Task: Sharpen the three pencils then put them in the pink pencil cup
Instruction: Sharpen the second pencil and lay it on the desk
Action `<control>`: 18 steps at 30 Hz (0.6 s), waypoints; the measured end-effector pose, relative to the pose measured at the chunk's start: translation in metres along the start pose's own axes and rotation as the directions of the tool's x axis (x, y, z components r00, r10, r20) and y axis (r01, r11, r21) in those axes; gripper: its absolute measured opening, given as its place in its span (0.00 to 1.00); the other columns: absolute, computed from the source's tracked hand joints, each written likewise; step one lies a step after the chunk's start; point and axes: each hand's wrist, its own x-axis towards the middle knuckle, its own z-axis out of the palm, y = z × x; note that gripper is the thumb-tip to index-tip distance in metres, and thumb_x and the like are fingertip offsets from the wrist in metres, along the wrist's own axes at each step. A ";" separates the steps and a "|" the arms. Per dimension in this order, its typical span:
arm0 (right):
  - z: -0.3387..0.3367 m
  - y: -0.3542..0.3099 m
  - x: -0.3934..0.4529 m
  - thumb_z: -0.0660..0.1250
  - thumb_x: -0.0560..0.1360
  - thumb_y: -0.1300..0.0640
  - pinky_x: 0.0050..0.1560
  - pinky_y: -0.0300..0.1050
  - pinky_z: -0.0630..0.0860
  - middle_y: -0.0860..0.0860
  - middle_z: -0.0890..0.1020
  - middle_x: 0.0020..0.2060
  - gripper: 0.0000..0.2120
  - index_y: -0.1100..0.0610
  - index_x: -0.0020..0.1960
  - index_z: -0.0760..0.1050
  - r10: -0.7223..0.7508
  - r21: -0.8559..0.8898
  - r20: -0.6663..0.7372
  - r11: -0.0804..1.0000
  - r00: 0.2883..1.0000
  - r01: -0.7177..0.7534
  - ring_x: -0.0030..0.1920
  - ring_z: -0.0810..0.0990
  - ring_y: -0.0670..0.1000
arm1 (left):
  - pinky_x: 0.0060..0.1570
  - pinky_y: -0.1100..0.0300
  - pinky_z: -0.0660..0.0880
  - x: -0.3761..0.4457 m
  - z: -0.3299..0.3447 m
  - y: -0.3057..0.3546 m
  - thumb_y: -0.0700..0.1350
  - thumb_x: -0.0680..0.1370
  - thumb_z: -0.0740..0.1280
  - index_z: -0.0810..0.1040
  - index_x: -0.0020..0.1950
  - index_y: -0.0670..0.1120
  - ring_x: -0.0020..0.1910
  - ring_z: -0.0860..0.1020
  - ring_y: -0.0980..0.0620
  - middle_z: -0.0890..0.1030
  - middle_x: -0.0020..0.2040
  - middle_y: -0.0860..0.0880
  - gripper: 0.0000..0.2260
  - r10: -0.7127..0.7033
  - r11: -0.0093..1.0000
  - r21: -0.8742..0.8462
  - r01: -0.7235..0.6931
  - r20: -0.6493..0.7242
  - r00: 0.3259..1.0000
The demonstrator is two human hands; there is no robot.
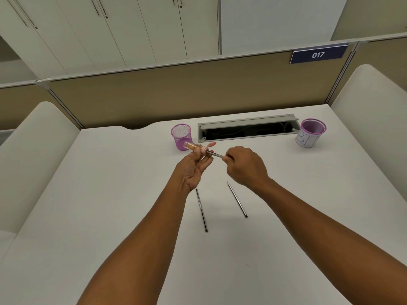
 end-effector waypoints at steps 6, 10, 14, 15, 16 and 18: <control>-0.011 -0.012 0.014 0.60 0.80 0.52 0.31 0.40 0.65 0.52 0.78 0.36 0.15 0.60 0.43 0.80 0.333 0.324 0.362 0.831 0.871 -0.452 0.34 0.71 0.50 | 0.59 0.50 0.76 -0.001 0.003 0.002 0.40 0.83 0.59 0.75 0.54 0.39 0.53 0.82 0.43 0.85 0.51 0.42 0.07 0.006 1.000 -0.028 -0.006 0.013 1.000; -0.023 -0.013 0.016 0.60 0.81 0.52 0.32 0.39 0.67 0.54 0.79 0.37 0.16 0.62 0.47 0.80 0.322 0.384 0.538 0.729 0.779 -0.567 0.33 0.70 0.49 | 0.58 0.50 0.77 0.000 0.005 0.002 0.40 0.82 0.60 0.75 0.56 0.39 0.53 0.82 0.43 0.85 0.50 0.42 0.07 0.011 1.000 -0.019 -0.011 -0.020 1.000; -0.009 -0.010 0.009 0.62 0.79 0.48 0.38 0.43 0.69 0.54 0.80 0.43 0.13 0.59 0.51 0.76 0.151 0.170 0.261 0.965 0.953 -0.200 0.41 0.76 0.51 | 0.54 0.51 0.79 0.003 0.003 0.005 0.40 0.83 0.59 0.73 0.60 0.37 0.50 0.83 0.44 0.85 0.50 0.41 0.09 0.018 0.997 -0.080 -0.023 -0.055 0.998; -0.005 -0.008 0.007 0.62 0.80 0.50 0.37 0.42 0.69 0.53 0.79 0.43 0.11 0.57 0.51 0.75 0.100 0.094 0.175 0.989 0.979 -0.118 0.41 0.76 0.51 | 0.54 0.51 0.79 0.003 0.004 0.005 0.40 0.83 0.59 0.72 0.61 0.38 0.49 0.83 0.44 0.85 0.51 0.41 0.09 0.017 0.996 -0.088 -0.023 -0.061 0.998; -0.002 -0.007 0.004 0.61 0.80 0.51 0.35 0.41 0.67 0.52 0.79 0.42 0.09 0.57 0.49 0.75 0.044 0.033 0.090 0.998 0.995 -0.048 0.39 0.75 0.51 | 0.53 0.52 0.79 0.003 0.004 0.005 0.40 0.83 0.59 0.72 0.60 0.38 0.50 0.83 0.44 0.84 0.52 0.41 0.09 0.013 0.996 -0.084 -0.018 -0.065 0.998; 0.002 -0.004 0.000 0.59 0.81 0.53 0.30 0.39 0.60 0.53 0.79 0.41 0.10 0.58 0.47 0.75 -0.061 -0.089 -0.047 0.994 0.997 0.057 0.35 0.72 0.51 | 0.53 0.52 0.79 0.002 0.006 0.003 0.40 0.83 0.59 0.74 0.56 0.39 0.52 0.82 0.43 0.83 0.55 0.40 0.07 0.006 0.998 -0.057 -0.010 -0.075 0.997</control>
